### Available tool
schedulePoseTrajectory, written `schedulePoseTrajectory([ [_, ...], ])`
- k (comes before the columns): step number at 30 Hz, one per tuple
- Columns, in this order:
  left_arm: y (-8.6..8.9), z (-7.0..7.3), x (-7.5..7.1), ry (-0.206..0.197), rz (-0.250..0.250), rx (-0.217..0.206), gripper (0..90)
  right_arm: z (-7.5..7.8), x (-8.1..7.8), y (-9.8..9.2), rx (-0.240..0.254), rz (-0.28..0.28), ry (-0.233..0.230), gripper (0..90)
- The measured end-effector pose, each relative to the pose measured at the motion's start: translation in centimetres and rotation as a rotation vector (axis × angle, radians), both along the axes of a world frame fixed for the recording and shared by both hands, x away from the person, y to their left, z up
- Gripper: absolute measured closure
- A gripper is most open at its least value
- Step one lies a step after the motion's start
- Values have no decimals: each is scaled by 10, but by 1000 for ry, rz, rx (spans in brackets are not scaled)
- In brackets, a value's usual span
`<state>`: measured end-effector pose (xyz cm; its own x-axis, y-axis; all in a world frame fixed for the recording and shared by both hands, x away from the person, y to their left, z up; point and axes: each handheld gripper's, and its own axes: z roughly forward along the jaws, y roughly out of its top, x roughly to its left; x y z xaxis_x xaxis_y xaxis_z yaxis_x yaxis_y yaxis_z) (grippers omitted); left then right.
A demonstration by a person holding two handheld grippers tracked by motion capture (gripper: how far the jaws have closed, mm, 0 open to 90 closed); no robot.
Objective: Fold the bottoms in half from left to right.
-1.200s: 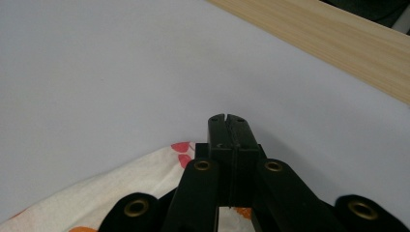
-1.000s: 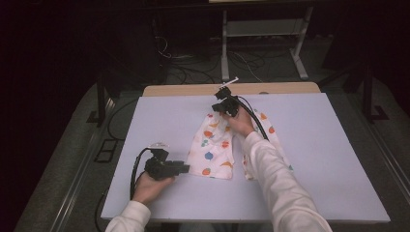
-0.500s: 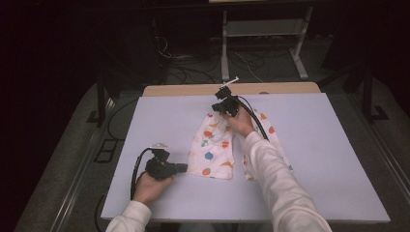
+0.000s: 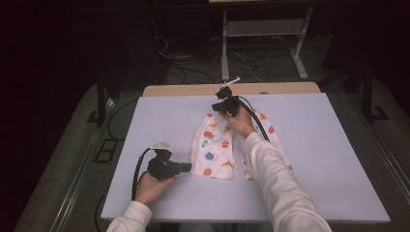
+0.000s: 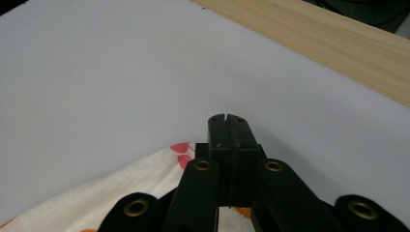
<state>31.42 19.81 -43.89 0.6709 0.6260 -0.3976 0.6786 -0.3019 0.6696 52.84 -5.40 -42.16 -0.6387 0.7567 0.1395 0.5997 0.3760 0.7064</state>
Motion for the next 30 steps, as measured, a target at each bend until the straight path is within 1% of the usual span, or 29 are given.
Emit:
schedulePoseTrajectory([
  [3, -1, 6, -2, -21, -1, -30, 878, 1, -1, -4, 22, 4, 4, 891],
  [7, -4, 15, -6, -36, -6, -71, 878, 3, -2, -10, 51, 4, 13, 892],
  [9, -5, 19, -8, -37, -12, -92, 878, 4, -3, -12, 53, 9, 10, 892],
  [12, -9, 24, -9, -44, -20, -100, 878, 6, -4, -13, 58, 13, 8, 892],
  [14, -13, 29, -9, -48, -27, -116, 879, 8, -4, -15, 62, 16, 3, 892],
  [19, -26, 43, -10, -76, -56, -131, 878, 14, -6, -22, 80, 18, -11, 891],
  [23, -40, 54, -10, -99, -84, -145, 878, 20, -9, -30, 90, 20, -19, 892],
  [25, -48, 59, -9, -103, -102, -147, 878, 22, -10, -35, 91, 21, -26, 892],
  [27, -57, 63, -8, -104, -125, -132, 878, 24, -11, -40, 91, 17, -34, 891],
  [30, -71, 68, -7, -105, -158, -123, 878, 29, -12, -49, 97, 5, -43, 892],
])
